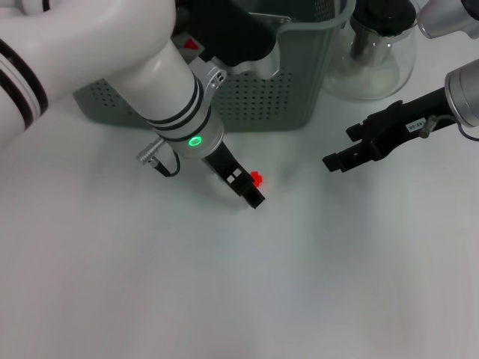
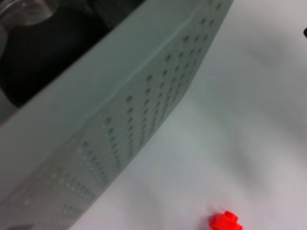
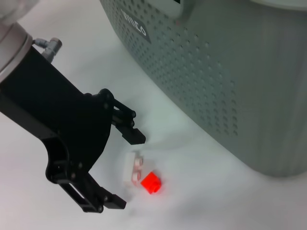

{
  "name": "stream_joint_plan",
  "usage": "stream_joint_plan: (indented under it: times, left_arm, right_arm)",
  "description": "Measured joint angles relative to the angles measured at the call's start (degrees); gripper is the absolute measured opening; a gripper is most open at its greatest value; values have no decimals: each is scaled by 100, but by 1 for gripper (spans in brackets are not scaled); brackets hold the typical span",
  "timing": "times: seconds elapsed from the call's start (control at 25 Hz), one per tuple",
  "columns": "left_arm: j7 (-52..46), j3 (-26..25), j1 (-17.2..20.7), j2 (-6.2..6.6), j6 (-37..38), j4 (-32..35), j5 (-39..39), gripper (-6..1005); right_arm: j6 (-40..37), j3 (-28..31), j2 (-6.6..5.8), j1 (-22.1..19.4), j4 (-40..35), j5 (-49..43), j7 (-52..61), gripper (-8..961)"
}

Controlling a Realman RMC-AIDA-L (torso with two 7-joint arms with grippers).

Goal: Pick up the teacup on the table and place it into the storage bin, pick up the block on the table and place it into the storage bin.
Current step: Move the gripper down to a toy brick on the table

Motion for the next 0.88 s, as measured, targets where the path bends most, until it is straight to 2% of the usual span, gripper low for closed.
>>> stream_joint_plan:
  times: [0.56, 0.88]
  left_arm:
    - [-201, 273, -37, -4, -130, -74, 79, 799]
    - [-184, 348, 54, 16, -4, 182, 171, 514]
  right_arm:
    - [-21, 4, 9, 0, 1, 0, -1, 883]
    - [-33, 3, 8, -13, 1, 0, 1, 883]
